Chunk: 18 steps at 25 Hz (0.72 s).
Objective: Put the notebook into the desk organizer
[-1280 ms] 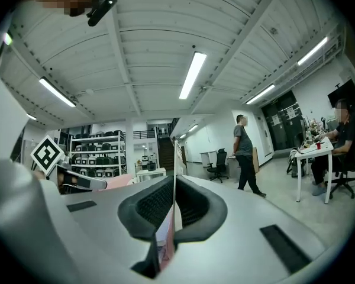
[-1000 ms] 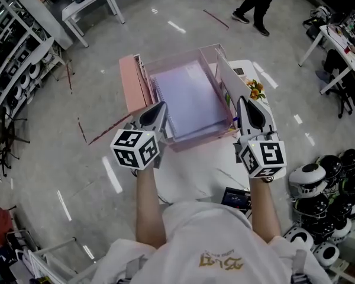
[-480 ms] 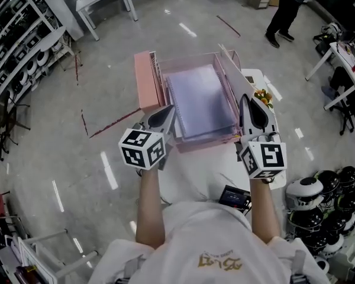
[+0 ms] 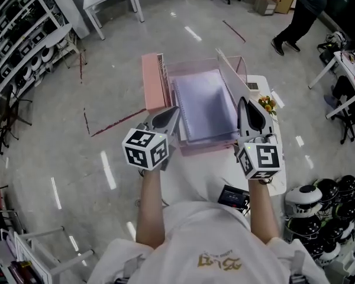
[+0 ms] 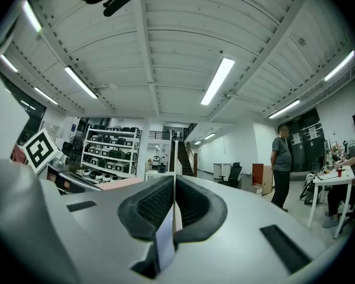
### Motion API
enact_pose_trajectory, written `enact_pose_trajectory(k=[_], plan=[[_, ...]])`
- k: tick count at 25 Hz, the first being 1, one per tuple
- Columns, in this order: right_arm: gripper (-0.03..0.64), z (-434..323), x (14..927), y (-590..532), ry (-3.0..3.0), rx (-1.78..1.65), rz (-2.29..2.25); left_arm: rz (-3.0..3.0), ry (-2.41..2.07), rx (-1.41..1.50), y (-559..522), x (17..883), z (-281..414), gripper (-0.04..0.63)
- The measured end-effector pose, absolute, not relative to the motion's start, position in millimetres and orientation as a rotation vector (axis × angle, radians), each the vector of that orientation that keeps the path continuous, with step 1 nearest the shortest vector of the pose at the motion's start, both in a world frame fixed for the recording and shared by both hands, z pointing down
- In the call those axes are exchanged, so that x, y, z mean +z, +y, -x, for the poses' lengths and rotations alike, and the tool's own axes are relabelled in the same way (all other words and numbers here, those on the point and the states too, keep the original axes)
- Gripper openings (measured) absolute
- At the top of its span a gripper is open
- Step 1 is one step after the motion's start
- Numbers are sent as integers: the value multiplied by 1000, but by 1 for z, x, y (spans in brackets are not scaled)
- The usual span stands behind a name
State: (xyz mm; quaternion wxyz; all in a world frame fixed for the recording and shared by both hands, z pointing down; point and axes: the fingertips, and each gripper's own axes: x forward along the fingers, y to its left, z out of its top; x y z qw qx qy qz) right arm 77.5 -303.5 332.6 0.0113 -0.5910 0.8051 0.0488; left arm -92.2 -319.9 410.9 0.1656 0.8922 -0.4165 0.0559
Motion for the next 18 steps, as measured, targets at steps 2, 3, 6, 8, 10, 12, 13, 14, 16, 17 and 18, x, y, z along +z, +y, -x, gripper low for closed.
enact_pose_trajectory(k=[2,3,6,8,10,12,13,14,16,17,18], plan=[[20,-72,338,-305,2533,175,1853,-2538,-1186,152,-320,413,95,15],[20,-69,341,-306,2548,192,1860,-2536,-1186,147,-321,413,96,15],[20,-61,350,-309,2592,246,1886,-2531,-1182,144,-323,414,98,15],[20,-57,353,-310,2613,277,1896,-2532,-1177,146,-325,414,98,15],[20,-49,354,-311,2639,314,1897,-2532,-1174,144,-326,415,99,15],[20,-41,356,-311,2671,347,1887,-2530,-1173,142,-326,416,101,15],[20,-37,357,-311,2687,354,1877,-2528,-1174,142,-327,417,101,15],[20,-33,360,-311,2702,360,1869,-2526,-1174,142,-327,417,101,15],[20,-26,365,-310,2738,394,1852,-2525,-1175,139,-327,419,102,15],[20,-22,369,-310,2758,417,1841,-2526,-1179,135,-328,419,103,15],[20,-18,372,-310,2779,426,1826,-2527,-1184,130,-328,419,104,15]])
